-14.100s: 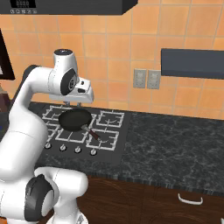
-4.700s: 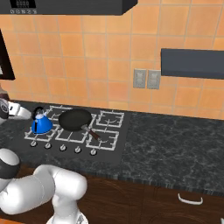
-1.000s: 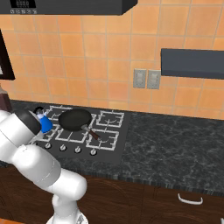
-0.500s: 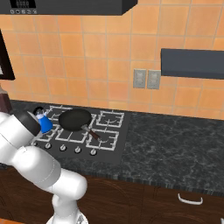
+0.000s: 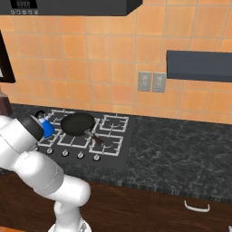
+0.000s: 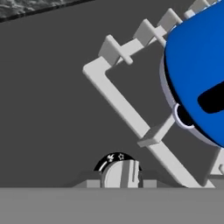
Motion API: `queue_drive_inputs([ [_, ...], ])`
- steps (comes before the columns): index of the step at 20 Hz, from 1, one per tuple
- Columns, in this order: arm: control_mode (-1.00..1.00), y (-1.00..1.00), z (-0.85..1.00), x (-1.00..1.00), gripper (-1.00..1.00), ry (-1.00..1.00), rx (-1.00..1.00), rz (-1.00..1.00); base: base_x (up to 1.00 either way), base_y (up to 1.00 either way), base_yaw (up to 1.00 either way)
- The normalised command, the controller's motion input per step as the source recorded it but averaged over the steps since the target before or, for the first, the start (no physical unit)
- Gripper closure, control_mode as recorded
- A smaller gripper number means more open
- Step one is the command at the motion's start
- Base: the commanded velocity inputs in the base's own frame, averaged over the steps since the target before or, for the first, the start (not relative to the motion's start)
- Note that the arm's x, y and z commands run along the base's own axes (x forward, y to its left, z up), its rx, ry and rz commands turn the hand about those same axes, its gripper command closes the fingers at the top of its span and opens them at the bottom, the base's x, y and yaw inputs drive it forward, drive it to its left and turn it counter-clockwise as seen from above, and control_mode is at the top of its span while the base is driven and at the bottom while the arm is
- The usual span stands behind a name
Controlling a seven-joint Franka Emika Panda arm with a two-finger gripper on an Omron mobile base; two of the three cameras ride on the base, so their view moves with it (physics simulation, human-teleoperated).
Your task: Pick the kettle from the counter and place it on a stove burner. Then turn the burner on.
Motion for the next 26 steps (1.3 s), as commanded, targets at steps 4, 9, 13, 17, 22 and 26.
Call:
queue_drive_inputs([
  [4,-1.0,0.0,0.0,0.0,1.0,-0.02,-0.12,0.33,0.0,0.0,0.0],
  [9,-1.0,0.0,0.0,0.0,1.0,-0.01,-0.11,0.33,0.0,0.0,0.0],
  [13,-1.0,0.0,0.0,-0.04,1.0,-0.02,-0.12,0.32,0.0,0.0,0.0],
  [17,-1.0,0.0,0.0,-0.1,1.0,-0.04,-0.13,0.3,0.0,0.0,0.0],
  [22,-1.0,0.0,0.0,-0.17,1.0,-0.07,-0.13,0.29,0.0,0.0,0.0],
  [26,-1.0,0.0,0.0,-0.1,1.0,-0.02,-0.13,0.3,0.0,0.0,0.0],
])
